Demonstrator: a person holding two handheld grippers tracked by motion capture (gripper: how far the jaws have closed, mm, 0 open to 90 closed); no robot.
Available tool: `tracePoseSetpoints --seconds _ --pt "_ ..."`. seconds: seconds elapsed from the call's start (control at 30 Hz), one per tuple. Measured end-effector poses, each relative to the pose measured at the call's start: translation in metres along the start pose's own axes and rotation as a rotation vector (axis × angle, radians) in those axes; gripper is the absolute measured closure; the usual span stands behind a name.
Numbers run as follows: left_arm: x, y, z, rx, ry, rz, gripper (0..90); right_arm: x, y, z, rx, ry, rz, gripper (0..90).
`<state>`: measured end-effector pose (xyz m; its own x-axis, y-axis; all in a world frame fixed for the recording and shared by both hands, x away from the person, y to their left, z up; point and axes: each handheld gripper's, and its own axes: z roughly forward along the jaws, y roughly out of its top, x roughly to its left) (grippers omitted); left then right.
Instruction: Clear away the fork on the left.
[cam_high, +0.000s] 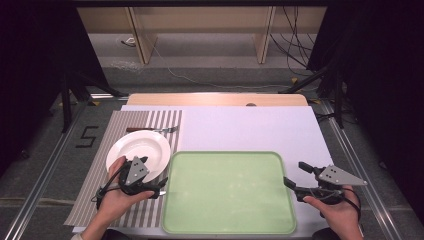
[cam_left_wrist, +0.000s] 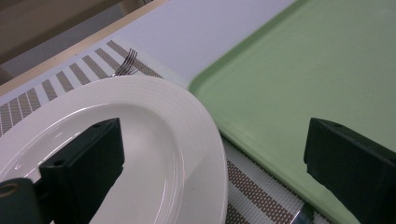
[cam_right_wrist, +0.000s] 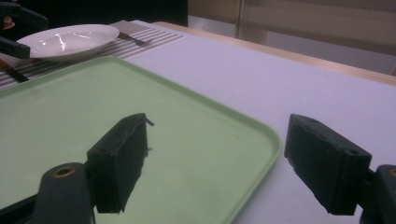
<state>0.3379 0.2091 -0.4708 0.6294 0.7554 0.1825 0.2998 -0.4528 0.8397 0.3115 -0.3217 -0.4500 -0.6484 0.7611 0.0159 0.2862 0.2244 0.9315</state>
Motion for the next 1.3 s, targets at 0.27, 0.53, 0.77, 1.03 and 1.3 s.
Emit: tracePoseSetpoints --seconds 0.27,0.53,0.77,1.03,1.3 --pt "0.001 0.008 0.0 0.007 0.008 -0.023 8.2 0.0 0.0 0.0 0.003 -0.003 0.002 22.6" --pt "0.026 0.052 0.019 0.047 0.09 -0.154 48.9 0.001 0.0 0.0 0.009 -0.005 0.002 22.6" --pt "0.055 0.076 0.058 0.181 0.128 -0.224 74.2 0.0 0.0 0.001 0.007 -0.002 0.006 22.6" --pt "0.083 0.091 0.103 0.35 0.107 -0.31 89.6 0.001 0.0 0.001 0.007 0.003 0.006 22.6" --pt "0.093 0.095 0.129 0.432 0.087 -0.342 89.6 0.001 0.0 0.001 0.011 0.007 0.003 22.6"
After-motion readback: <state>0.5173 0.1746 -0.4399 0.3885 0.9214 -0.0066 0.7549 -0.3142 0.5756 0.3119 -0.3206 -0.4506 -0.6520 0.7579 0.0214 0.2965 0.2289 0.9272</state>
